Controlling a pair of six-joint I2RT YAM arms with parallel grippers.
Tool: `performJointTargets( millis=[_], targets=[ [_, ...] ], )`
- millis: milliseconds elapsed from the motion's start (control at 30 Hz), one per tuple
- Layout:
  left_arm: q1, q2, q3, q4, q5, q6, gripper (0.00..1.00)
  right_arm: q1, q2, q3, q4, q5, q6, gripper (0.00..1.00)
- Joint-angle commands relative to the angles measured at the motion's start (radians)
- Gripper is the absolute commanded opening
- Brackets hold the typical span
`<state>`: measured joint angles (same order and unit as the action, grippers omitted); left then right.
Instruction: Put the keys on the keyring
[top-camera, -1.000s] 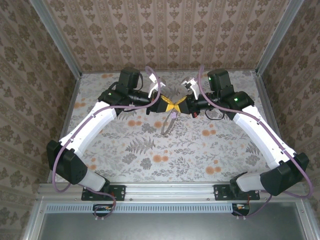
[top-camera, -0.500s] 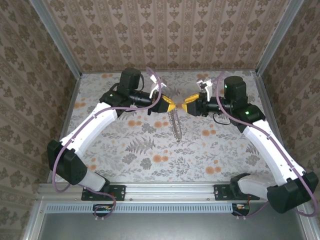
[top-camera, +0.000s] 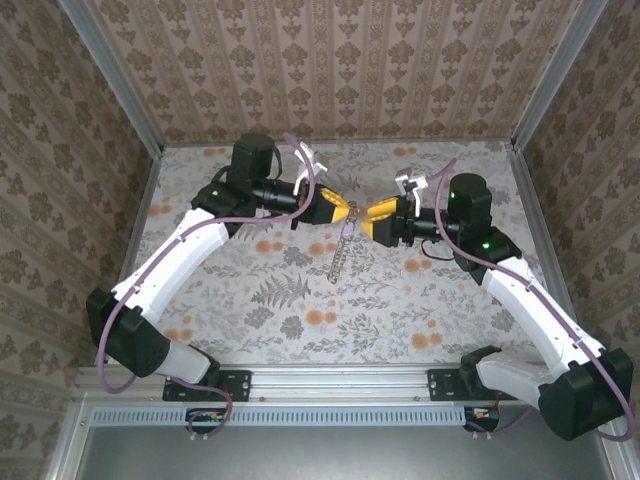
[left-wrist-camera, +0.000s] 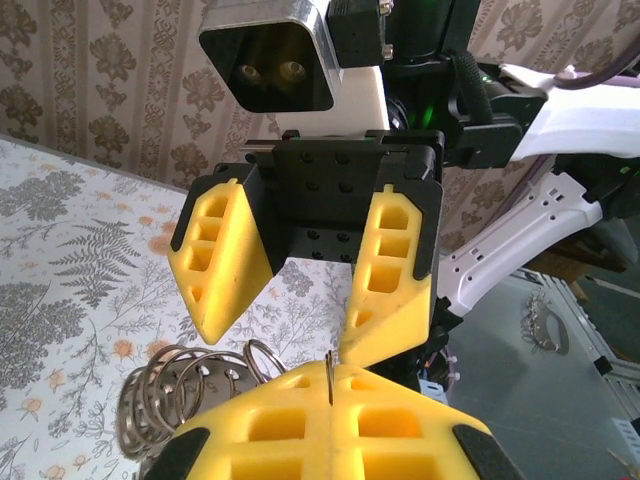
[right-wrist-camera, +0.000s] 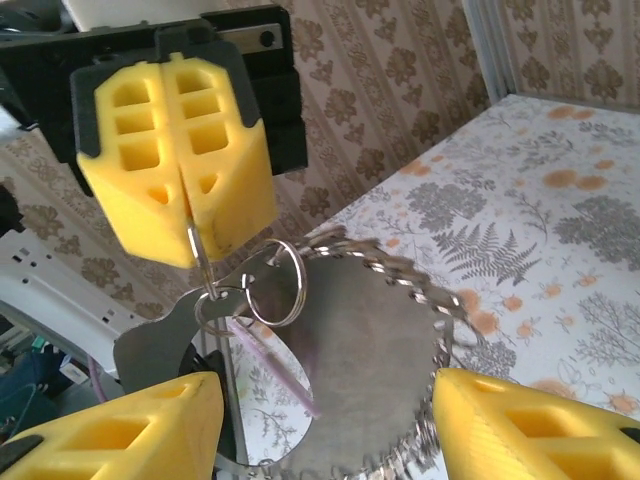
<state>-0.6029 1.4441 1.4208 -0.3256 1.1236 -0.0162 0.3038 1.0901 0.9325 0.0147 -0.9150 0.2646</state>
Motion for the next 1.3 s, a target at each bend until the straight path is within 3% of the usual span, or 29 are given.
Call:
performJointTargets(
  millis=[0,167,633,833,1033,1267],
  targets=[
    [-0.012,-0.048,0.029,0.065,0.060,-0.033,0.00,0.007,-0.040,-0.029,0.145,-0.060,0.049,0.60],
    [-0.017,-0.050,0.036,0.072,0.064,-0.042,0.00,0.029,-0.040,-0.054,0.248,-0.054,0.097,0.60],
    [-0.018,-0.059,0.032,0.092,0.036,-0.051,0.00,0.095,0.007,-0.060,0.263,-0.033,0.096,0.56],
    [-0.018,-0.067,0.022,0.101,0.021,-0.056,0.00,0.101,0.022,-0.084,0.298,-0.029,0.114,0.46],
    [-0.018,-0.063,-0.008,0.148,0.005,-0.084,0.00,0.134,0.065,-0.085,0.357,-0.022,0.147,0.44],
    [-0.018,-0.068,-0.059,0.195,-0.016,-0.108,0.00,0.143,0.071,-0.066,0.330,-0.009,0.139,0.27]
  ],
)
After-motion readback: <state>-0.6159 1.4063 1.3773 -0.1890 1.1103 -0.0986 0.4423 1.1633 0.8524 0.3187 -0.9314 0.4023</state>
